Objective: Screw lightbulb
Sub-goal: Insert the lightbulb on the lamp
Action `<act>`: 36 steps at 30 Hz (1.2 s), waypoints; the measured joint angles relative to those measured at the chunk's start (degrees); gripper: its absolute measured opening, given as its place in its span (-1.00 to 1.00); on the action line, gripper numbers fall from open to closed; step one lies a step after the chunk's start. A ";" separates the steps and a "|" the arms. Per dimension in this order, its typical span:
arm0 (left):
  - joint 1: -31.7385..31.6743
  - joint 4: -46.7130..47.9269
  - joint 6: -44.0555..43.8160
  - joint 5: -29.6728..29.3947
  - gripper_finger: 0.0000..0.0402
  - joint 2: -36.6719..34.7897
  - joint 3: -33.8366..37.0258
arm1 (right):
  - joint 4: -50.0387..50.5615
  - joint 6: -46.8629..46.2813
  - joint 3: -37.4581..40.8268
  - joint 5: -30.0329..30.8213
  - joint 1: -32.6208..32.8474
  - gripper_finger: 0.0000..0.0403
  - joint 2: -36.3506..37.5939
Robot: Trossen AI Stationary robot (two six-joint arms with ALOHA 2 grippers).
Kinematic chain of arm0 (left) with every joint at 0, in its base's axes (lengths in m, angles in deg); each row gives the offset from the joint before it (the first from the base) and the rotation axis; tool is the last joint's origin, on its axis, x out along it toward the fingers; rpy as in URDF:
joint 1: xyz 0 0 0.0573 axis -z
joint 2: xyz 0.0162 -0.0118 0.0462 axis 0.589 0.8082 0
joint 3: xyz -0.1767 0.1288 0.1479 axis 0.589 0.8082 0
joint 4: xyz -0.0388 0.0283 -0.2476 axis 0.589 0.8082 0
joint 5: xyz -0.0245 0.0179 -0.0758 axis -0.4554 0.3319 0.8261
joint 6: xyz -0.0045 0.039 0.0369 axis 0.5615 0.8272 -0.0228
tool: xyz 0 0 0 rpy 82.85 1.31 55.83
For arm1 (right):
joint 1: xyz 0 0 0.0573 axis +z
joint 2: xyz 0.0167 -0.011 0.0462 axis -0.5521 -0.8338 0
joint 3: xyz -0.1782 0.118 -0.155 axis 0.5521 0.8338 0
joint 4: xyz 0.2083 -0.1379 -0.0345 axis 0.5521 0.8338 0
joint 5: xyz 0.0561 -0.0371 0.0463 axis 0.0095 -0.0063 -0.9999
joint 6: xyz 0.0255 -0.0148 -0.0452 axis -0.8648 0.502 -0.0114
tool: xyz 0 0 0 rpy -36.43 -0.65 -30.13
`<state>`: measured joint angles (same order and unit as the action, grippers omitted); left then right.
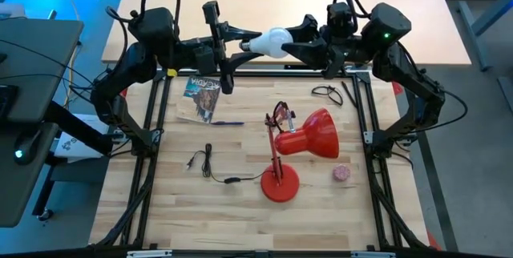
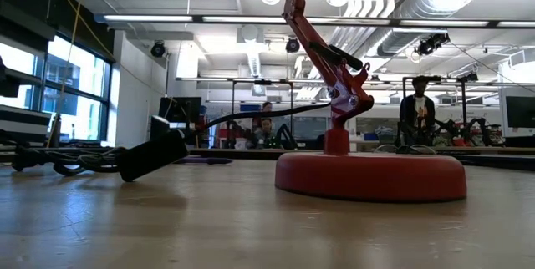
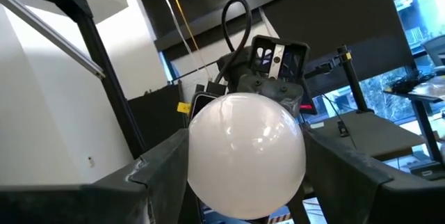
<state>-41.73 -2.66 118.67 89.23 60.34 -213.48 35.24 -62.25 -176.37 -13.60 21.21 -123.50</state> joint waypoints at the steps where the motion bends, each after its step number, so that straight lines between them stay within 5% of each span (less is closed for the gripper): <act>1: 0.00 0.44 -0.18 -0.08 -0.35 -0.15 0.01 | 0.13 0.25 0.06 0.07 0.00 0.24 0.15; 16: 0.07 0.99 -2.04 -1.20 -0.36 -0.96 0.03 | 2.20 0.58 -0.22 0.86 -0.68 0.49 4.76; 26: 0.16 7.55 -10.59 -12.35 -0.36 -9.25 -0.03 | 30.16 14.39 -0.19 9.26 -0.60 0.51 15.23; 31: 0.15 8.26 -17.76 -12.32 -0.36 -13.75 -0.05 | 51.50 8.11 -0.07 16.81 2.41 0.24 18.58; 36: 0.15 11.65 -21.50 -12.16 -0.36 -15.17 -0.08 | 63.35 2.92 5.55 20.35 9.42 -0.47 18.79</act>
<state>-41.58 8.99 97.17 77.07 45.17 -213.56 98.60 -59.33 -170.83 6.75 30.63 -104.72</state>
